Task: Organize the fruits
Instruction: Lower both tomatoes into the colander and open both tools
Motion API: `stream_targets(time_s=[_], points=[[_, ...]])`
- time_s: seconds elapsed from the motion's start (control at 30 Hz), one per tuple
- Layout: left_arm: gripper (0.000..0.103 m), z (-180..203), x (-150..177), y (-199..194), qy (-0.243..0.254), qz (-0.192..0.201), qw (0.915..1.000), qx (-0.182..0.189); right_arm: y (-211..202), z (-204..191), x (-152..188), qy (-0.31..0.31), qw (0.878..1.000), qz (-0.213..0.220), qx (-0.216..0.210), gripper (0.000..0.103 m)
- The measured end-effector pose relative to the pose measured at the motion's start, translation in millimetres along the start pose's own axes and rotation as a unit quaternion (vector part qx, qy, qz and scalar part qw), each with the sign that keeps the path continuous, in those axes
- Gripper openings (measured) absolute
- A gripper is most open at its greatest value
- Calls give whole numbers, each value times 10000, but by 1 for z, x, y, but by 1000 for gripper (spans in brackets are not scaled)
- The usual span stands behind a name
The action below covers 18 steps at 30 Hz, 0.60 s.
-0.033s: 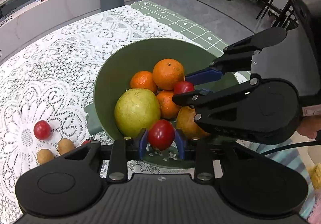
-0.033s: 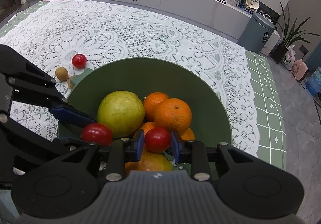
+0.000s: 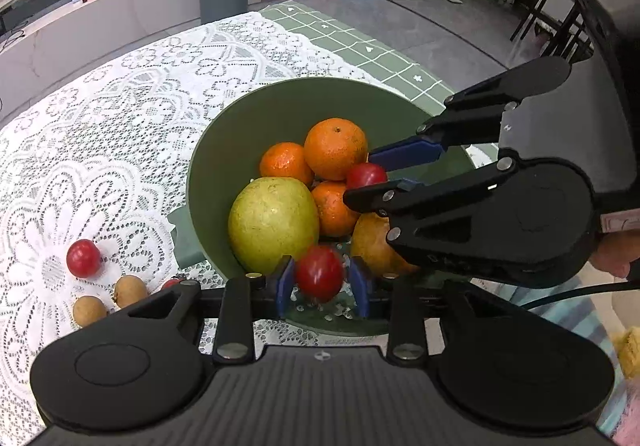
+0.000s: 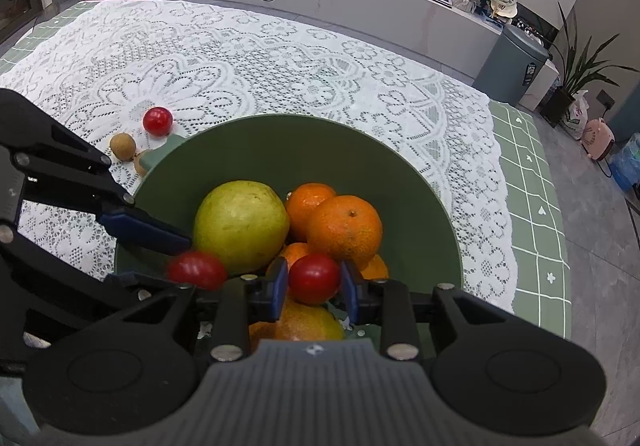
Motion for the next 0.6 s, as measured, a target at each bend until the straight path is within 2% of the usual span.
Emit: stream_targets(time_s=[0.23, 0.37, 0.6], points=[[48, 1, 1, -6, -14, 123, 9999, 68, 0, -1, -1, 22, 10000, -28, -24, 26], [54, 2, 1, -11, -5, 209, 9997, 85, -2, -1, -1, 21, 10000, -7, -2, 35], [62, -1, 0, -28, -119, 427, 9990, 60, -10, 1, -5, 161, 9998, 120, 49, 39]])
Point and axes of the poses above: each gripper's, at about its wrist camera, not at the fingertips, and y roughly the way its jaws point, z to its right, x to its underside, the point moved 6 cm from there along y, roughly the way its jaws point, and after that the axes turned 6 degrees about -y, right-handed, at the moved point
